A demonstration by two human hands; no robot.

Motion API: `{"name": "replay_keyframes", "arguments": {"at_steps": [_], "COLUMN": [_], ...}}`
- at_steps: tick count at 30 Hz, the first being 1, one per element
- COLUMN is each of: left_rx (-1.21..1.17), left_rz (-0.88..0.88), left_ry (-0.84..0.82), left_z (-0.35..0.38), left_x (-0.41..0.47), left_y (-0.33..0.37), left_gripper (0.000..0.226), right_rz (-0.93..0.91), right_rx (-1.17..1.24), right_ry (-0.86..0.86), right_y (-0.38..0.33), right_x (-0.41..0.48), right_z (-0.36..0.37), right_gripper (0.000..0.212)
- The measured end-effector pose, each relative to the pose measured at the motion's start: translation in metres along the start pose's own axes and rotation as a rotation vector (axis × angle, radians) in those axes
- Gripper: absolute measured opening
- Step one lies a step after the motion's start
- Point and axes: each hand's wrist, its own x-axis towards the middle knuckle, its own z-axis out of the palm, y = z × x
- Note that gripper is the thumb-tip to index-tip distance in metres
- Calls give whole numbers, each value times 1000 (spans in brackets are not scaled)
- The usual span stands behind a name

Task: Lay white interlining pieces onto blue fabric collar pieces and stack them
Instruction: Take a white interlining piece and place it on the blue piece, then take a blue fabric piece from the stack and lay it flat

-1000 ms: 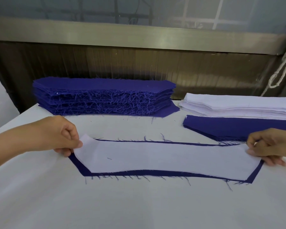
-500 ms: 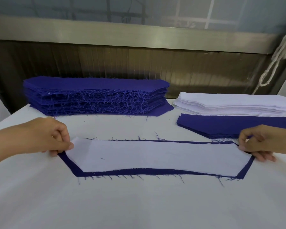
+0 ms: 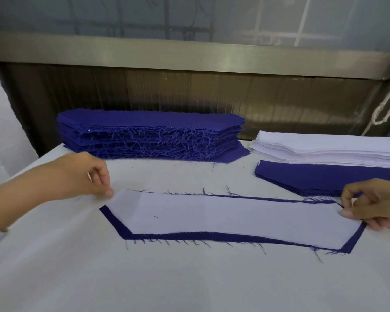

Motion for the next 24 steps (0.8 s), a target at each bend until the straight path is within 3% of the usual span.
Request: {"name": "replay_keyframes", "arguments": {"at_steps": [5, 11, 17, 22, 24], "left_rx": [-66, -73, -11, 45, 75], "left_rz": [134, 258, 208, 155, 130], "left_ry": [407, 645, 583, 492, 462], "left_z": [-11, -36, -54, -60, -63], "left_x": [7, 36, 79, 101, 106], "left_y": [10, 29, 29, 23, 20], "left_gripper": [14, 4, 18, 23, 24], "right_rz": [7, -208, -375, -389, -347], "right_rx": [12, 31, 82, 64, 2], "right_ry": [121, 299, 524, 640, 635], "right_y": [-31, -129, -213, -253, -261], "right_x": [3, 10, 51, 98, 115], "right_z": [-5, -2, 4, 3, 3], "right_gripper": [50, 34, 14, 13, 26]}}
